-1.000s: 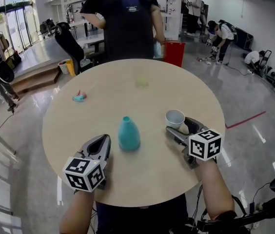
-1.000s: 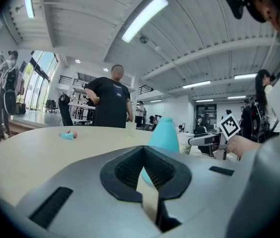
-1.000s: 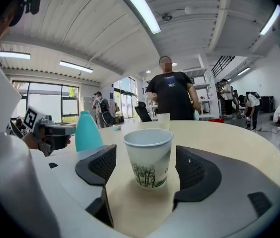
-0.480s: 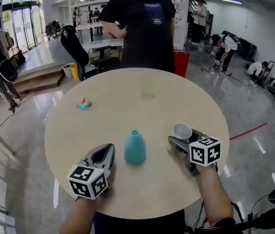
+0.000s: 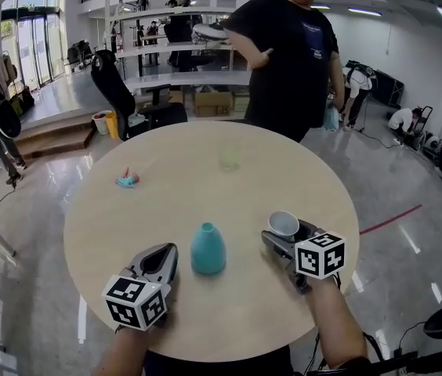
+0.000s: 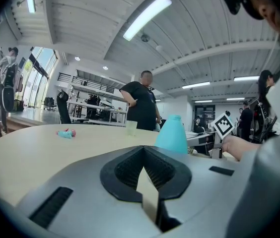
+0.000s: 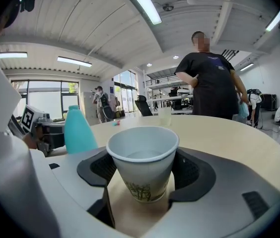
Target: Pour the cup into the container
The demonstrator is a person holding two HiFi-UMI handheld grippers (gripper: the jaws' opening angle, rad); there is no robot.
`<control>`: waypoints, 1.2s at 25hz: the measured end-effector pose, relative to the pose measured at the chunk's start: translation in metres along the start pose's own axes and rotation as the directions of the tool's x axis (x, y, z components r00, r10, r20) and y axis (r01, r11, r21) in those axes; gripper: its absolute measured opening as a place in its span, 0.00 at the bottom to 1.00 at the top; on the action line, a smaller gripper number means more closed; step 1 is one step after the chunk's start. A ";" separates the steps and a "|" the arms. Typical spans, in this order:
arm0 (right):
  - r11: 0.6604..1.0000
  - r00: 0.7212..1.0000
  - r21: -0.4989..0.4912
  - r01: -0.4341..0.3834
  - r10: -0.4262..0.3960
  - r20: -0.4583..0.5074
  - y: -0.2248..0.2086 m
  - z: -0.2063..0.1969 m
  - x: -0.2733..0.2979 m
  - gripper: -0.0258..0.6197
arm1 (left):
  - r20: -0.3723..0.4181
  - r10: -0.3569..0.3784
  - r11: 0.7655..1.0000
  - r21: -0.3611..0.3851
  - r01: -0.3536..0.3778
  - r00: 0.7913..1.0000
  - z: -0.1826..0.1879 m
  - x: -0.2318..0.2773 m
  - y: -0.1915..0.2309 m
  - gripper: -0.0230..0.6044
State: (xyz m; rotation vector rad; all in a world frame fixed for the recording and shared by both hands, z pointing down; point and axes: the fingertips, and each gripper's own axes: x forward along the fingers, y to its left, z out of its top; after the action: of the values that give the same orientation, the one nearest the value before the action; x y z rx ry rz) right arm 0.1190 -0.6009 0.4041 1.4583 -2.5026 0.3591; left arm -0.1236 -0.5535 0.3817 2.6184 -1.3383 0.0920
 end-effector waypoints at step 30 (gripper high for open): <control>0.968 0.998 -0.245 -0.061 0.067 0.015 0.055 0.059 -0.005 0.55 | 0.033 0.007 1.000 0.008 -0.007 0.999 0.007 -0.006 0.005 0.04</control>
State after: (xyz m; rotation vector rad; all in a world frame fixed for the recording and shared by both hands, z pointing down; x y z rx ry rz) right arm 0.0695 -0.5888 0.3415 1.2956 -2.5103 0.0405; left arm -0.1315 -0.5529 0.3751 2.6333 -1.3606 0.0553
